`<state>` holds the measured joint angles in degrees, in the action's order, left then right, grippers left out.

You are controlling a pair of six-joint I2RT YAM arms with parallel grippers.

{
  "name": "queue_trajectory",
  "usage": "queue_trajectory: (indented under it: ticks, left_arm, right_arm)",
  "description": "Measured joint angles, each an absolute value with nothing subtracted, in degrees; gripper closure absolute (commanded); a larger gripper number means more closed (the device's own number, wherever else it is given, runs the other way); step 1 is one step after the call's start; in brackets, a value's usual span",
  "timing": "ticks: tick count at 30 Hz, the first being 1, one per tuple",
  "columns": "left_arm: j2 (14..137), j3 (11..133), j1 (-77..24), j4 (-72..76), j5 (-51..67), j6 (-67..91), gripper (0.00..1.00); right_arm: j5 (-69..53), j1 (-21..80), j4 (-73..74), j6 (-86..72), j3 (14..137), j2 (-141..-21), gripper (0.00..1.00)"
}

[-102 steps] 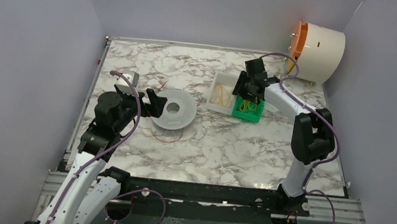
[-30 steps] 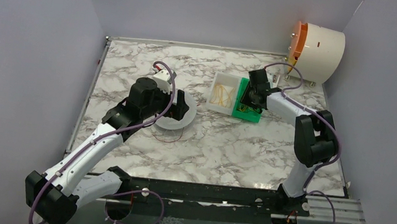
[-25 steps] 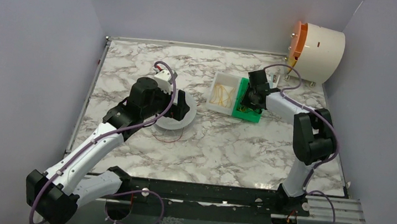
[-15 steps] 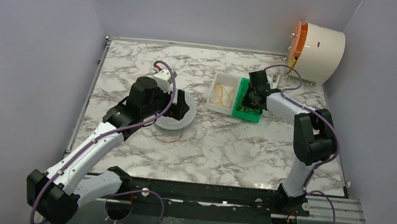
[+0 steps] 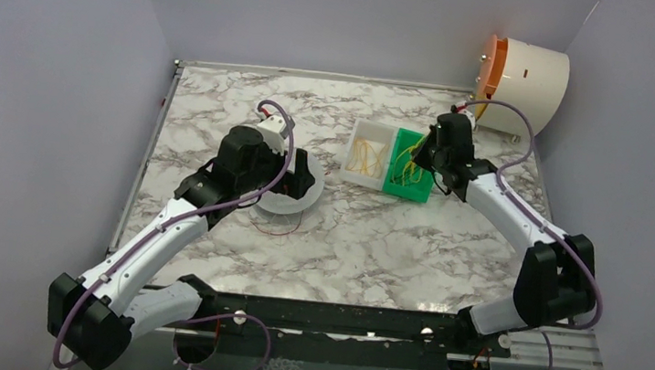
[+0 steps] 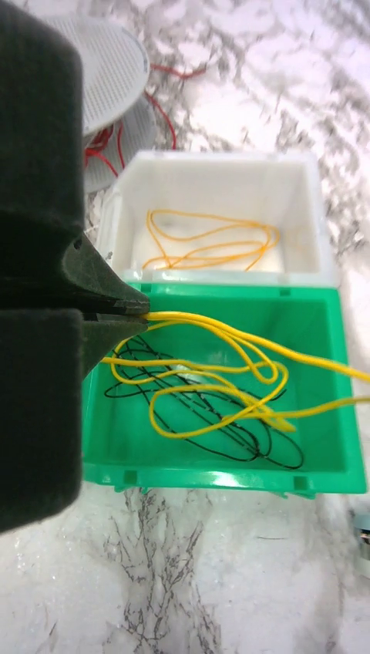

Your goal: Wrap the cables

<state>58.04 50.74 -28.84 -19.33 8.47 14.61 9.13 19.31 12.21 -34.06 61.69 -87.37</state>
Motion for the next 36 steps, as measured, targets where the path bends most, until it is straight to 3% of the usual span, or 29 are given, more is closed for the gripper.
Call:
queue_trajectory:
  ticks: [14, 36]
  left_arm:
    - [59.0, 49.8, -28.8, -18.0, 11.7, 15.2, 0.01]
    - [59.0, 49.7, -28.8, -16.8, 14.4, 15.2, 0.01]
  right_arm:
    - [9.1, 19.1, 7.8, -31.7, 61.1, -72.1, 0.99]
    - [0.3, 19.1, 6.9, -25.6, 87.7, -66.2, 0.99]
